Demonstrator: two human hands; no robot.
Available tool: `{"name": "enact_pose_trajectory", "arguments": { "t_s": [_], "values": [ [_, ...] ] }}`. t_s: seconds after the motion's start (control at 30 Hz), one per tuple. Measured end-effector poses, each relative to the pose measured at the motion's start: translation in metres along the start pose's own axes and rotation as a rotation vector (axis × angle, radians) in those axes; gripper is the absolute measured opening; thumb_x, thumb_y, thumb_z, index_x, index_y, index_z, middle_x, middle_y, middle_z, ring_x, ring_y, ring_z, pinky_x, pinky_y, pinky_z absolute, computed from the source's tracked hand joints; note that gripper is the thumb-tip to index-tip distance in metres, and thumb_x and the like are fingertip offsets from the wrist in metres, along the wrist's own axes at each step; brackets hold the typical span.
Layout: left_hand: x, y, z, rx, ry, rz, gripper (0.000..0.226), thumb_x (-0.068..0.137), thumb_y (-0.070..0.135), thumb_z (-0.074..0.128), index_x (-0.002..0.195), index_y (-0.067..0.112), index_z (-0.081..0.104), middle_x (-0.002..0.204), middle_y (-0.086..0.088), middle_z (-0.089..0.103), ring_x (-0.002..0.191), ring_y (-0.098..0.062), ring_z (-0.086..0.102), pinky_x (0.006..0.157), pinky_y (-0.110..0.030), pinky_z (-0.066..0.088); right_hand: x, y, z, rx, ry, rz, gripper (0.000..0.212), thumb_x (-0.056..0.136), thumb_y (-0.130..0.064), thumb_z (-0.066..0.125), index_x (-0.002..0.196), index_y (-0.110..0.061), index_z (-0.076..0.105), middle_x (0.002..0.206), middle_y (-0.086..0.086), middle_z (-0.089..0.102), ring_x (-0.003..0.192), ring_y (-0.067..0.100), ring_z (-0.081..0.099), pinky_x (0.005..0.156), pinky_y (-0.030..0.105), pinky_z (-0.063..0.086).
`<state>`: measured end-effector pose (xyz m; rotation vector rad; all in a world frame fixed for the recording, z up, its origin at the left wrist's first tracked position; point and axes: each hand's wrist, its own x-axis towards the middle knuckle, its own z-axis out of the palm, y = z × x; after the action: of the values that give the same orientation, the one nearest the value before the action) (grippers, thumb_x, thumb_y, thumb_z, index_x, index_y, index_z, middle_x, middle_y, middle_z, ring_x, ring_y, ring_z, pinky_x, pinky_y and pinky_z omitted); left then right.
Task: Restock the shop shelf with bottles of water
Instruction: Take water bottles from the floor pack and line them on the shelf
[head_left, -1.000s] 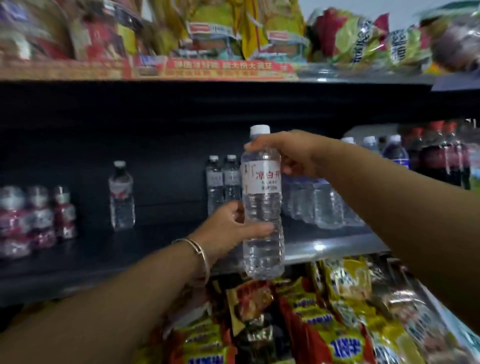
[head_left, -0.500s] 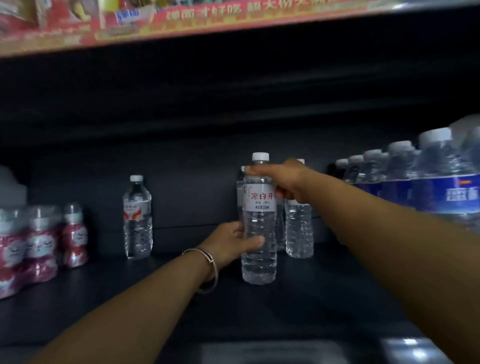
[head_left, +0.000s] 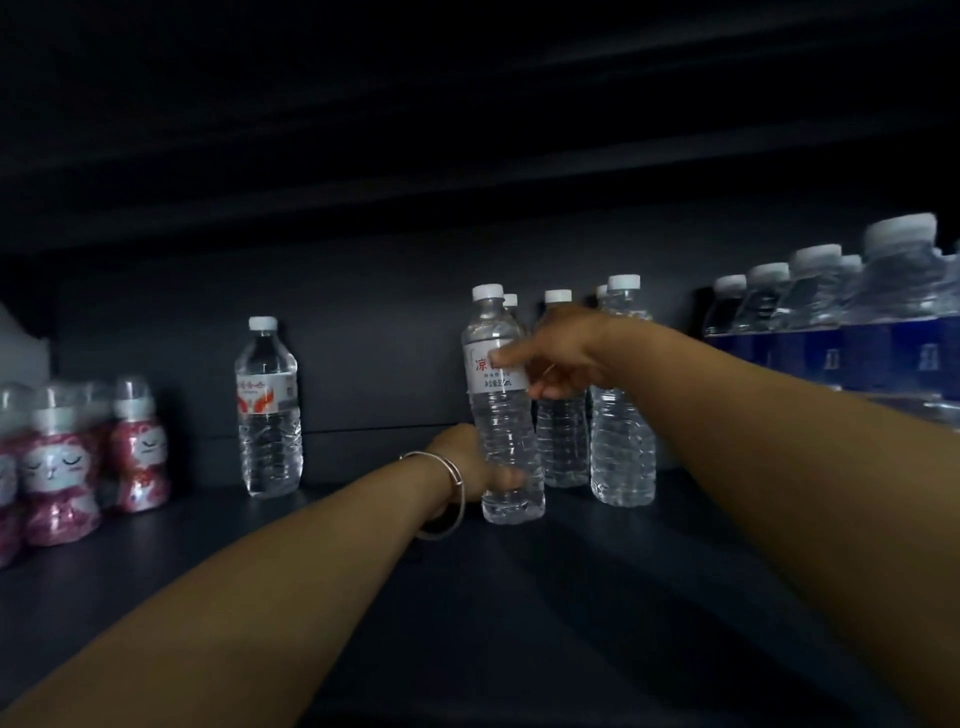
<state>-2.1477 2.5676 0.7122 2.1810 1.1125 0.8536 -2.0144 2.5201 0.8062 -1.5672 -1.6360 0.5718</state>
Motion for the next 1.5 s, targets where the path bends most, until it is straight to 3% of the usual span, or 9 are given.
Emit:
{"name": "enact_pose_trajectory", "arguments": {
  "t_s": [0.1,0.3,0.5,0.57,0.77,0.9,1.17,1.33,1.5],
  "values": [
    [0.01,0.0,0.001,0.09,0.021,-0.024,0.028,0.08,0.013,0.071,0.107,0.011,0.064,0.113,-0.009,0.066,0.104,-0.024,0.063,0.096,-0.04,0.049,0.006,0.007,0.001,0.02,0.036,0.018,0.018,0.085,-0.015,0.067,0.096,-0.002,0.06,0.084,0.01,0.063,0.063,0.015,0.057,0.055,0.022,0.051],
    [0.02,-0.001,0.004,0.157,0.017,-0.033,0.031,0.083,0.013,0.068,0.113,0.01,0.062,0.116,-0.007,0.064,0.107,-0.025,0.061,0.098,-0.04,0.047,0.009,0.017,0.006,0.054,0.076,0.023,0.027,0.087,-0.005,0.063,0.111,0.005,0.056,0.106,0.022,0.065,0.081,0.028,0.065,0.068,0.036,0.058],
    [0.026,-0.002,0.008,0.165,0.02,-0.037,0.033,0.084,0.012,0.066,0.116,0.008,0.058,0.119,-0.012,0.062,0.11,-0.028,0.059,0.099,-0.043,0.046,0.005,0.021,0.013,0.076,0.103,0.036,0.003,0.09,0.005,0.055,0.092,0.005,0.056,0.106,0.022,0.063,0.094,0.033,0.067,0.077,0.036,0.058],
    [0.026,0.0,0.009,0.19,0.02,-0.034,0.034,0.085,0.012,0.066,0.118,0.007,0.058,0.121,-0.012,0.061,0.111,-0.028,0.058,0.099,-0.042,0.046,0.003,0.023,0.015,0.088,0.119,0.034,0.008,0.091,0.007,0.05,0.086,0.003,0.054,0.105,0.022,0.064,0.091,0.03,0.067,0.077,0.034,0.057],
    [0.025,0.007,0.011,0.38,0.044,-0.023,0.039,0.088,0.018,0.062,0.124,0.005,0.053,0.124,-0.012,0.059,0.113,-0.03,0.056,0.096,-0.033,0.046,-0.004,0.029,0.018,0.045,0.087,0.044,0.025,0.095,0.008,0.04,0.116,0.003,0.051,0.095,0.016,0.059,0.091,0.026,0.064,0.085,0.036,0.056],
    [0.018,0.014,0.01,0.482,0.031,-0.046,0.041,0.089,0.024,0.062,0.124,0.004,0.053,0.124,-0.014,0.059,0.112,-0.032,0.057,0.094,-0.035,0.045,-0.016,0.033,0.018,-0.07,0.093,0.035,0.037,0.092,0.012,0.041,0.127,0.002,0.048,0.113,0.023,0.059,0.101,0.032,0.063,0.09,0.04,0.053],
    [-0.034,0.042,-0.002,0.578,0.019,0.01,0.045,0.088,0.027,0.061,0.129,0.01,0.052,0.129,-0.009,0.056,0.116,-0.026,0.054,0.101,-0.034,0.042,-0.073,0.031,0.016,-0.597,0.182,-0.116,0.043,0.096,-0.011,0.046,0.138,-0.009,0.043,0.137,0.015,0.048,0.121,0.03,0.049,0.103,0.037,0.042],
    [-0.102,0.068,0.003,0.43,0.155,0.186,0.047,0.087,0.021,0.061,0.131,0.01,0.046,0.135,-0.008,0.05,0.119,-0.025,0.05,0.092,-0.025,0.038,-0.146,0.03,0.024,-0.817,0.242,-0.113,0.057,0.094,-0.024,0.052,0.146,-0.018,0.03,0.142,0.013,0.044,0.129,0.032,0.042,0.105,0.038,0.038],
    [-0.188,0.072,0.038,0.301,0.231,0.424,0.058,0.086,0.018,0.062,0.137,0.009,0.035,0.14,-0.011,0.038,0.13,-0.026,0.035,0.107,-0.031,0.029,-0.244,0.046,0.043,-0.991,0.413,-0.13,0.069,0.092,-0.031,0.054,0.15,-0.022,0.017,0.154,0.004,0.027,0.135,0.031,0.032,0.106,0.045,0.03]
  ]
}}
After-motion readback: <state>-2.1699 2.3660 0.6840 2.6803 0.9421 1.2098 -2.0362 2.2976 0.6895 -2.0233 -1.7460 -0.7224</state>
